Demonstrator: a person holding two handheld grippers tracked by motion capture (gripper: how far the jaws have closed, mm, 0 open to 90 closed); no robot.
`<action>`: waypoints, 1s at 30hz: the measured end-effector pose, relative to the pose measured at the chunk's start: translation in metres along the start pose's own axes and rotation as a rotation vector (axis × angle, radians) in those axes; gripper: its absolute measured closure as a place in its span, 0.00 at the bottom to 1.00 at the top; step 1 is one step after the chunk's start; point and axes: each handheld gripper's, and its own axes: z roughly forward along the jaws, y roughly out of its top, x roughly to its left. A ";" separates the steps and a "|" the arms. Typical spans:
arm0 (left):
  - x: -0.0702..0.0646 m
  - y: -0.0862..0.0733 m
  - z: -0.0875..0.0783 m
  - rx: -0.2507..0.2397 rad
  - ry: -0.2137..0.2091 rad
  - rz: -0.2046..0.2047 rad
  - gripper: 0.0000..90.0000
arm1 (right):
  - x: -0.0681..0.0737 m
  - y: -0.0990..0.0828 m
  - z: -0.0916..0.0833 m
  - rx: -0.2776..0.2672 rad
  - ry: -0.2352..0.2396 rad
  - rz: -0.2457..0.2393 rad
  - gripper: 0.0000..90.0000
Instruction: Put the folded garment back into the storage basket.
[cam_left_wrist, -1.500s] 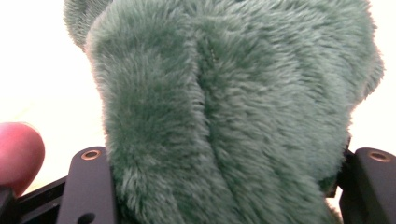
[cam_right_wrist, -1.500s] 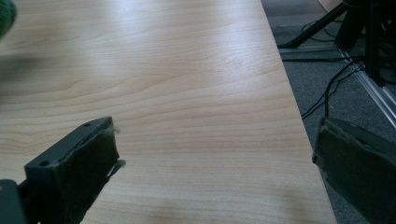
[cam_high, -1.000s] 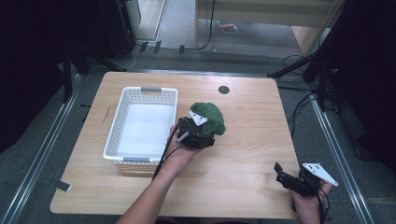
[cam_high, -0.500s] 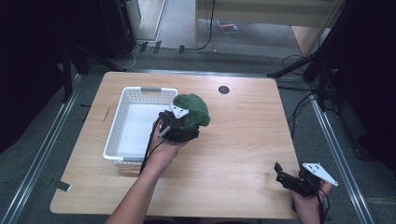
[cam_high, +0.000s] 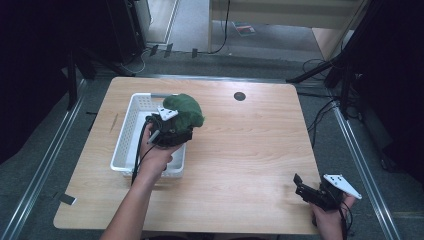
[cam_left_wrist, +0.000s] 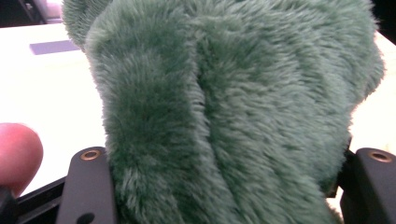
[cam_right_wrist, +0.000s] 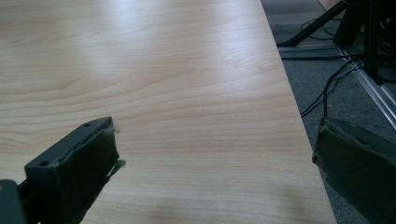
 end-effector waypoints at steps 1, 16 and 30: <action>0.003 0.000 -0.001 0.004 0.004 -0.002 0.36 | 0.000 0.000 0.000 0.000 0.000 0.000 0.00; 0.039 -0.005 0.007 0.023 0.077 -0.025 0.36 | 0.000 0.000 0.000 0.002 -0.003 0.000 0.00; 0.065 -0.016 0.034 0.096 0.086 -0.025 0.35 | 0.000 0.000 0.000 0.003 -0.002 0.001 0.00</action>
